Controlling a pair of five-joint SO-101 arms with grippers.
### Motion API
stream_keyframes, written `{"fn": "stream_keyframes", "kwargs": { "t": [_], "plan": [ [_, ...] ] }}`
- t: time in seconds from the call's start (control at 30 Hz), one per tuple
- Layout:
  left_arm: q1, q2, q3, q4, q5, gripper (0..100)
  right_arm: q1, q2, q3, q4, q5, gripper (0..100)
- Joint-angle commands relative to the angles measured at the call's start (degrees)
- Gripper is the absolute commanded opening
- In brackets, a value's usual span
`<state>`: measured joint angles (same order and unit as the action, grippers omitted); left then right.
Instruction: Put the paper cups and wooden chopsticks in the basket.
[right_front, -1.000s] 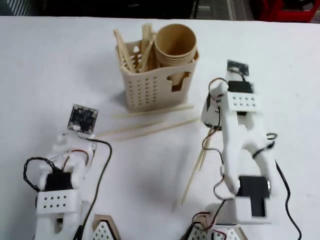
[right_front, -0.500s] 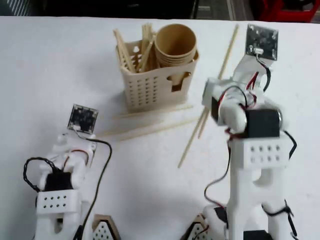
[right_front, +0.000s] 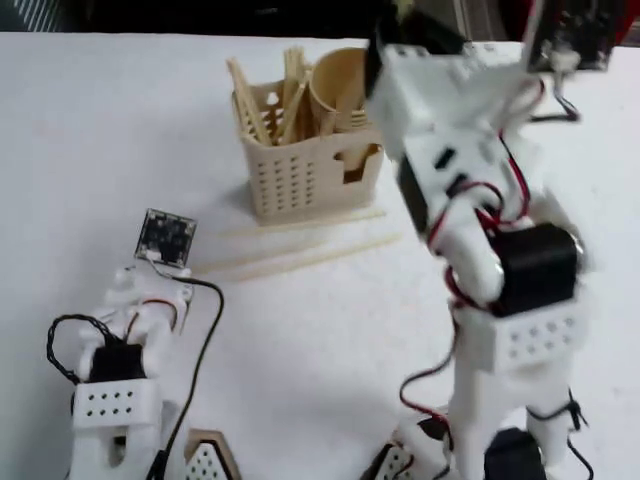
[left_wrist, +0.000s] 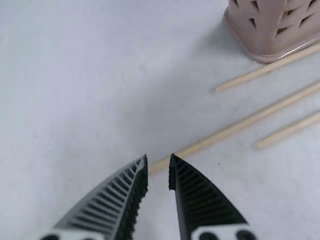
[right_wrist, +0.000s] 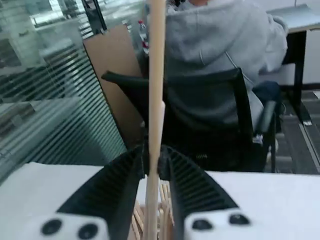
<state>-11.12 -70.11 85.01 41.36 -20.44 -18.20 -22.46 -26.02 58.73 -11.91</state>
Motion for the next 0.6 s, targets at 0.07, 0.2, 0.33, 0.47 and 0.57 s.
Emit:
{"fn": "stream_keyframes", "kwargs": {
  "t": [0.07, 0.2, 0.33, 0.47, 0.57],
  "plan": [
    [-0.6, -0.9, -0.2, -1.0, -0.4, 9, -2.6, 6.2, -2.8, -13.5, 0.6, 1.7],
    [-0.6, -0.9, -0.2, -1.0, -0.4, 9, -4.5, 11.4, -2.8, -18.9, 1.4, 1.7],
    [-0.6, -0.9, -0.2, -1.0, -0.4, 9, -6.8, 16.7, -2.7, -21.1, 11.7, 1.8],
    [-0.6, -0.9, -0.2, -1.1, -0.4, 9, -8.1, 20.4, -2.7, -21.8, 14.7, 1.8],
    [-0.6, -0.9, -0.2, -1.1, -0.4, 9, -8.4, 22.7, -2.7, -21.8, 14.7, 1.8]
  ]
}}
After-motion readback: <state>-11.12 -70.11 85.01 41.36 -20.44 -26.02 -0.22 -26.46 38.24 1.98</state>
